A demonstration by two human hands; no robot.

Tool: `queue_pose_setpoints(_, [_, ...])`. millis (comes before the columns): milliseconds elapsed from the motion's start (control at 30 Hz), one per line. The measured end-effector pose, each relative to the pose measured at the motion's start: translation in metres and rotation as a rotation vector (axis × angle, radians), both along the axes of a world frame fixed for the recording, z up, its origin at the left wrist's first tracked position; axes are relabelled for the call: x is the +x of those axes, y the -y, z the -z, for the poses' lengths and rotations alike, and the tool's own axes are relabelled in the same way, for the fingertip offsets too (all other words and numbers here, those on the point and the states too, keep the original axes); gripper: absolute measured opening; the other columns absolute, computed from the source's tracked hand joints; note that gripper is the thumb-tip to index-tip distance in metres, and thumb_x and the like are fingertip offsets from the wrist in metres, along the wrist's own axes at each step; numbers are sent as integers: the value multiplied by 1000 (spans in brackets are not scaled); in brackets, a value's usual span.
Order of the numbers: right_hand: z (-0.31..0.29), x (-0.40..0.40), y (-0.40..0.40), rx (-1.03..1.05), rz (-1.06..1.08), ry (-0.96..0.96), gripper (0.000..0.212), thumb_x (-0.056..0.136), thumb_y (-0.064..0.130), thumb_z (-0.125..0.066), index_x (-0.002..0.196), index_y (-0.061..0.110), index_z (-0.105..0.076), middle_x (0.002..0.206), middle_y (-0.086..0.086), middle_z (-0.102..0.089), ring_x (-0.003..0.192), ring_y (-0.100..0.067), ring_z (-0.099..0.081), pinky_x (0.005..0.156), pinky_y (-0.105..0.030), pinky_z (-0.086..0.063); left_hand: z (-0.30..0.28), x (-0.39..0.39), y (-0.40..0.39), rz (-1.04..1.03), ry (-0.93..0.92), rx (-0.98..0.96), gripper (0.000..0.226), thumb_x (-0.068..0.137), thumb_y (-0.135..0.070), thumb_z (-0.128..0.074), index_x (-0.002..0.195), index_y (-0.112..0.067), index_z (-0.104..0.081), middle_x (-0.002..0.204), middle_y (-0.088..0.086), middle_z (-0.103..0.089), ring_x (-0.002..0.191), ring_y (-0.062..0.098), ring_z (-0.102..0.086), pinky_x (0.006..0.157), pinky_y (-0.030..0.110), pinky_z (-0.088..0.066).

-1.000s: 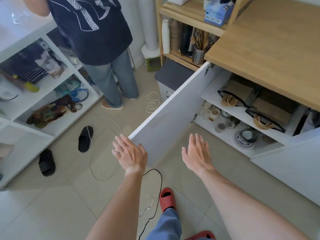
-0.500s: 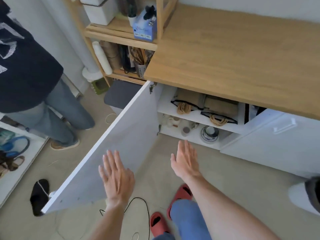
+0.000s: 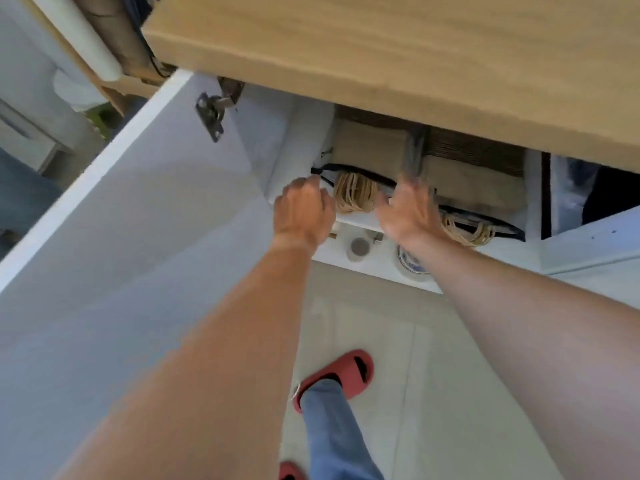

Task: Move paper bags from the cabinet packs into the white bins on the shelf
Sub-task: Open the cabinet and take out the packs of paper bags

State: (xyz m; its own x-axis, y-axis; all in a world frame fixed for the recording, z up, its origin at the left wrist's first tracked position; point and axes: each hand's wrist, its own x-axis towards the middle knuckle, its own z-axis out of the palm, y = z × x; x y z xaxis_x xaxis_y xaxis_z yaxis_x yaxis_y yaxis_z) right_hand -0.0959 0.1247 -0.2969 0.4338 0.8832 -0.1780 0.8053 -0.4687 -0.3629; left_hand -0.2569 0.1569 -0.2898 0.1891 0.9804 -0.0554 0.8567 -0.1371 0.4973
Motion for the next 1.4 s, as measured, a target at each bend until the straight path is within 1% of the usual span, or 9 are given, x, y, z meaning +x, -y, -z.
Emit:
queue_pose_setpoints(133, [31,25,-47,49,132,-82,68,100,38,-45,157,20,-14,153,-22,-28,136,-42,-37,105,-49,-39,28,34,-45,-37,-8,-15,36,101,-25,-42,130,-6,-52,118,16,-60,108,29,-57,87,36,-43])
queue_pose_setpoints(233, [46,32,-72,46,212,-161,71,100,49,-43,156,15,-17,153,-23,-29,138,-43,-32,109,-50,-33,43,50,-69,-84,37,-87,36,100,-28,-40,128,-7,-48,122,17,-55,111,32,-53,91,41,-43])
queue_pose_setpoints(300, [56,35,-83,23,252,-157,76,96,59,-42,154,14,-19,151,-22,-35,137,-42,-32,109,-49,-31,51,56,-83,-158,155,-167,37,100,-28,-38,127,-5,-46,124,20,-53,113,34,-51,92,44,-43])
queue_pose_setpoints(433, [59,29,-90,20,187,-5,82,93,61,-44,151,7,-26,146,-25,-44,134,-41,-35,109,-46,-26,55,63,-97,-328,328,-299,40,99,-33,-37,124,-4,-48,122,21,-53,107,36,-56,80,39,-42])
queue_pose_setpoints(600, [39,5,-73,126,43,76,69,91,61,-44,135,8,-42,120,-24,-62,115,-40,-52,97,-48,-32,32,46,-85,-332,196,-400,50,96,-46,-38,130,-11,-49,112,10,-50,97,26,-47,78,37,-35])
queue_pose_setpoints(767, [3,-22,-21,148,82,-213,72,92,57,-56,141,10,-33,121,-18,-51,106,-40,-58,83,-43,-48,17,12,-47,-271,257,-473,47,96,-43,-39,125,-7,-50,114,14,-53,95,29,-50,79,35,-36])
queue_pose_setpoints(1033, [-87,-69,98,129,126,-288,82,89,56,-60,153,20,-24,137,-16,-35,116,-39,-53,90,-44,-48,-73,-31,86,-243,295,-302,37,101,-34,-38,111,-4,-58,106,19,-64,102,39,-57,76,31,-37])
queue_pose_setpoints(1200, [-151,-92,193,146,-19,-202,65,94,50,-55,149,21,-36,121,-12,-38,102,-31,-54,79,-33,-47,-148,-54,172,-147,235,-187,37,101,-36,-35,116,-9,-55,100,17,-68,97,40,-60,73,37,-40])
queue_pose_setpoints(1400, [-219,-106,253,220,-33,-159,52,92,49,-54,132,16,-54,107,-6,-34,88,-28,-54,68,-33,-51,-220,-70,239,-180,286,-109,36,101,-38,-35,109,-10,-56,92,11,-68,88,35,-62,73,40,-46])
